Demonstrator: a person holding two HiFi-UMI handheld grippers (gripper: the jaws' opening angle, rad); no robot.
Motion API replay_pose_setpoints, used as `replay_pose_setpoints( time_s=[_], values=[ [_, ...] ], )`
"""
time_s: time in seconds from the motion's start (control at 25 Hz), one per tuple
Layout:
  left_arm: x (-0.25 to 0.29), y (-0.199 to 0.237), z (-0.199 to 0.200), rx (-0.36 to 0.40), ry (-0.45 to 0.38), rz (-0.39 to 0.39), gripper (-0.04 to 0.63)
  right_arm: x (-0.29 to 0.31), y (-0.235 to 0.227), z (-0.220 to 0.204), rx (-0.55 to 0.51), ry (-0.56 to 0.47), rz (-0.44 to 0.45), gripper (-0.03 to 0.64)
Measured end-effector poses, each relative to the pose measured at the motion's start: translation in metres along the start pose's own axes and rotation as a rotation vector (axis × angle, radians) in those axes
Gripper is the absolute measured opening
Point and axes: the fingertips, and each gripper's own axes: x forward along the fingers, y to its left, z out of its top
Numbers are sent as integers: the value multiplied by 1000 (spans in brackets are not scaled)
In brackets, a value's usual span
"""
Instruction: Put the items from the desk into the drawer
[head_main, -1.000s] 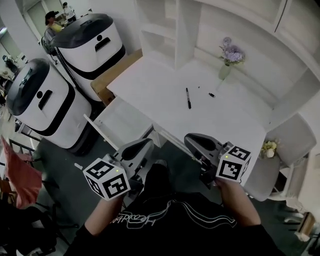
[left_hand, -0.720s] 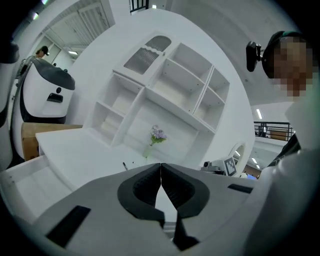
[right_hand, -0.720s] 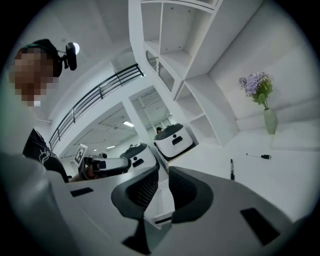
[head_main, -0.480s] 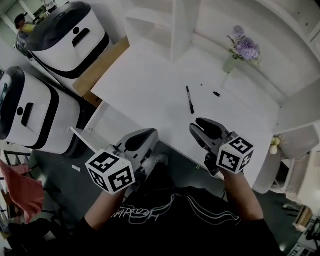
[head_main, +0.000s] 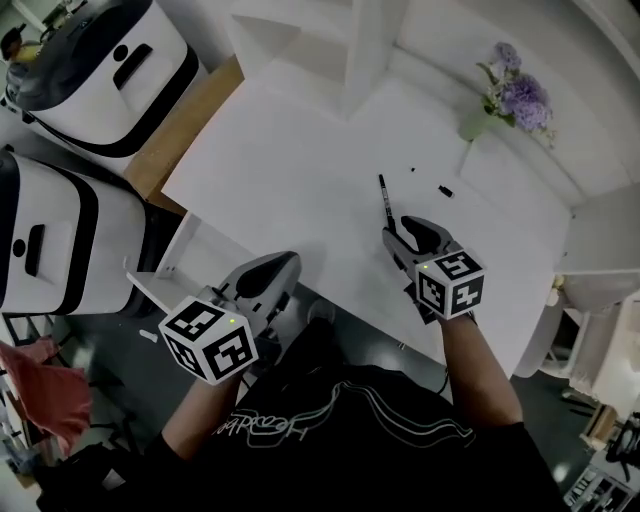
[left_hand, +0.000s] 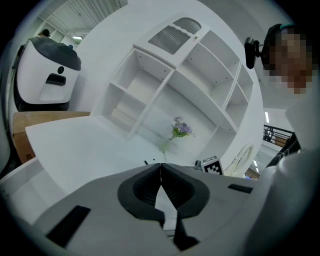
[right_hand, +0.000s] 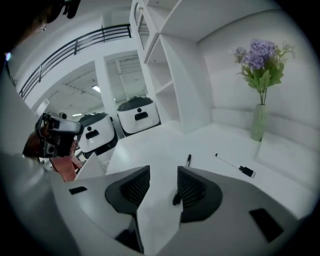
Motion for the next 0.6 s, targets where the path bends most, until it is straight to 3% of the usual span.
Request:
replay_pose_setpoints(
  time_s=[0.48, 0.6],
  values=[
    [12, 33, -5, -35, 23, 31, 21, 47, -42, -46, -26, 215, -131, 156],
    [10, 36, -6, -38, 18, 43, 20, 47, -46, -50, -53, 239, -168, 104]
  ],
)
